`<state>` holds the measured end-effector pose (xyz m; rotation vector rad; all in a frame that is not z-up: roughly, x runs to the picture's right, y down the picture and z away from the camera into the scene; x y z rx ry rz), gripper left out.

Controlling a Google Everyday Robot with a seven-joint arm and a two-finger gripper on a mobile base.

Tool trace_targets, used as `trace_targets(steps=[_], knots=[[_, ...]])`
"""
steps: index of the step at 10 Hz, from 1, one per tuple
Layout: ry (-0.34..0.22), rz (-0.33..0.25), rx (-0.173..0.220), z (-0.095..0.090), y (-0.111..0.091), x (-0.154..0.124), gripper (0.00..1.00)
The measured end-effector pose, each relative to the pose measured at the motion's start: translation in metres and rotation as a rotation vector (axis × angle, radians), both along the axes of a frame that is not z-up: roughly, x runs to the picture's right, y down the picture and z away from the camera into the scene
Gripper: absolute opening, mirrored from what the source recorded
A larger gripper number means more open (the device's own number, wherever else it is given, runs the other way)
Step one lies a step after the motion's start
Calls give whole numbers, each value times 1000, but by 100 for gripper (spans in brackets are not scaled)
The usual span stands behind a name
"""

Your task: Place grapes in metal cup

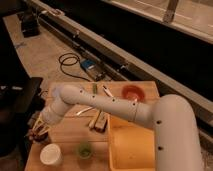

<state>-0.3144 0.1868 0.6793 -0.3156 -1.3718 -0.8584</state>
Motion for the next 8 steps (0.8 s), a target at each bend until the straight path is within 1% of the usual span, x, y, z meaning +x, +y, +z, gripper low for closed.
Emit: trace_targets(steps=[1,3,4,6,8], knots=[[15,3,-4,3,-2,2,59],[30,4,-12,8,-2,2,77],[34,4,-15,10,-2,3,80],[45,8,-22,14,-1,3,80],[59,14,-15,13,-3,6,80]])
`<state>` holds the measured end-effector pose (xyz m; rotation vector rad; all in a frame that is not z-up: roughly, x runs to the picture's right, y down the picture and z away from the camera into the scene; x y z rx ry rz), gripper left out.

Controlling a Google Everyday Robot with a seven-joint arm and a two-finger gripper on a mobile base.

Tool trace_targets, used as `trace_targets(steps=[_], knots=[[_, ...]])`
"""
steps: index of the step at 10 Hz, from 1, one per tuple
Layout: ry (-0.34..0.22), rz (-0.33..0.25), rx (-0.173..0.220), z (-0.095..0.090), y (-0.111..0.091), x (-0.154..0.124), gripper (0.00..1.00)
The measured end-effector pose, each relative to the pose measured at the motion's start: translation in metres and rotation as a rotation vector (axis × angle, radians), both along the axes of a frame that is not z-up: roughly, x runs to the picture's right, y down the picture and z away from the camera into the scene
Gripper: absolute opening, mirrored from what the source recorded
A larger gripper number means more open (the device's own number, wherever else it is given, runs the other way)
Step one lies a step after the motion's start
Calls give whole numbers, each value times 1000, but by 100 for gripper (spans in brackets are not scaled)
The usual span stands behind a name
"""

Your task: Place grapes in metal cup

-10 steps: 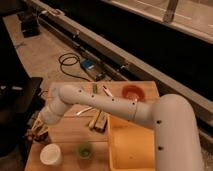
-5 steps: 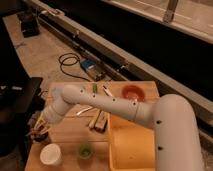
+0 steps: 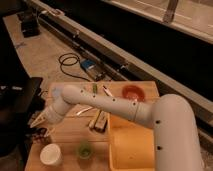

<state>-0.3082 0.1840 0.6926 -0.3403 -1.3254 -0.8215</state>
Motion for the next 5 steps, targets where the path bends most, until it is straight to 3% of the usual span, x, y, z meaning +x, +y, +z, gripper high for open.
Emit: trace_targets(steps=[2,5], knots=[[32,-1,30,-6,-8,8,80],[121,13,116,-25,-37,35,80]])
